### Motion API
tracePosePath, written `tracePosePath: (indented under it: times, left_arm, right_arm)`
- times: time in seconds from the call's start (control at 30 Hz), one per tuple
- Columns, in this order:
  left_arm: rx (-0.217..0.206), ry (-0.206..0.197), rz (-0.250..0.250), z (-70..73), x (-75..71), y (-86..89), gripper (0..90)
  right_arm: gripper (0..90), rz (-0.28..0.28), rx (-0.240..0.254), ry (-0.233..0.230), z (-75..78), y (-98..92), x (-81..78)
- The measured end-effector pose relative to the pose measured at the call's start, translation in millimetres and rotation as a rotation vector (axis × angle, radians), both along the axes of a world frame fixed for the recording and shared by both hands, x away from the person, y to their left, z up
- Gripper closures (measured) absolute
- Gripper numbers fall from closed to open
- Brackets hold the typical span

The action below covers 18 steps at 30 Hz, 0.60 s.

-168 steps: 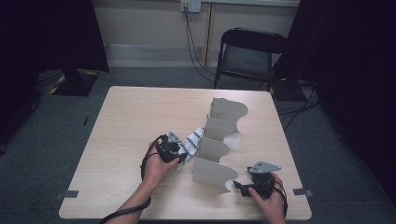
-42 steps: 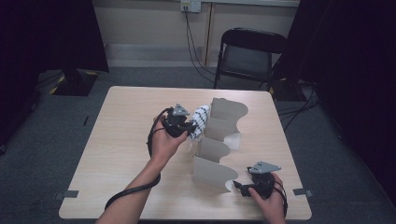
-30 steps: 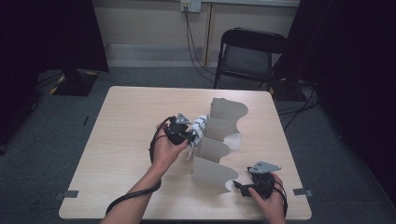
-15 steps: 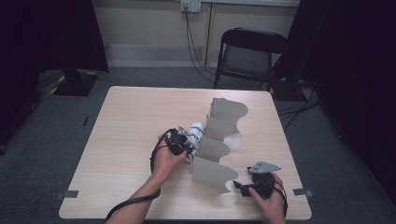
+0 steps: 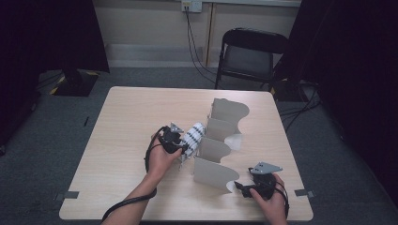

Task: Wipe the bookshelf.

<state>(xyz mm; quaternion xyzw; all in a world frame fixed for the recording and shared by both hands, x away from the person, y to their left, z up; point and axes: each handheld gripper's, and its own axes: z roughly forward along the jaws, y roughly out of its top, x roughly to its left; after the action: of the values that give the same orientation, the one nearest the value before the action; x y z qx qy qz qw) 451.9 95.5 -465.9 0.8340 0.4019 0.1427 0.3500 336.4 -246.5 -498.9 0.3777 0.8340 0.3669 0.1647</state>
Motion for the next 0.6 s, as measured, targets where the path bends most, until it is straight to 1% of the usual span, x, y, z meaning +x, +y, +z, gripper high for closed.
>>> tracePosePath:
  times: [0.03,0.07,0.13,0.17,0.2,0.23,0.27,0.33,0.43,0.47,0.5,0.53,0.57,0.6]
  left_arm:
    - [-0.003,0.003,0.004,-2.1,0.7,-1.4,48.0]
    - [-0.001,0.011,0.008,-4.9,0.8,-3.2,46.2]
    - [0.021,0.017,0.006,-10.4,1.6,-5.5,44.3]
    - [0.022,0.009,0.005,-14.1,2.3,-6.9,41.8]
    - [0.014,0.013,0.006,-16.5,2.0,-8.2,40.3]
    - [0.023,0.000,-0.004,-17.7,2.4,-8.1,39.8]
    - [0.017,0.007,-0.005,-18.3,2.3,-8.2,40.1]
    - [0.002,0.005,-0.005,-19.7,2.1,-8.5,41.4]
    - [-0.002,0.007,-0.031,-19.8,2.0,-6.0,47.9]
    - [-0.007,0.015,-0.043,-19.5,1.5,-5.7,52.4]
    - [-0.021,0.014,-0.049,-19.9,0.9,-5.7,59.1]
    - [-0.023,0.018,-0.055,-19.6,0.4,-6.2,65.6]
    - [-0.023,0.017,-0.059,-19.5,-0.1,-7.5,69.7]
    - [-0.020,0.023,-0.063,-19.0,-0.2,-8.1,71.7]
  right_arm:
    - [16.4,0.000,0.000,0.000,0.0,0.0,0.0]
    - [16.4,0.000,0.000,0.000,0.0,0.0,0.0]
    - [16.4,0.000,0.000,0.000,0.0,0.0,0.0]
    - [16.4,0.000,0.000,0.000,0.0,0.0,0.0]
    - [16.4,0.000,0.000,0.000,0.0,0.0,0.0]
    - [16.4,0.000,0.000,0.000,0.0,0.0,0.0]
    - [16.4,0.000,0.000,0.000,0.0,0.0,0.0]
    - [16.4,0.000,0.000,0.000,0.0,0.0,0.0]
    - [16.4,0.001,0.000,0.000,0.0,0.0,-0.1]
    - [16.4,0.002,0.000,-0.001,-0.1,0.0,0.0]
    - [16.4,0.002,0.000,-0.001,0.0,0.0,0.0]
    - [16.4,0.002,0.000,-0.001,0.0,0.0,0.0]
    - [16.4,0.002,0.000,-0.001,0.0,0.0,0.0]
    - [16.4,0.002,0.000,-0.001,0.0,0.0,0.0]
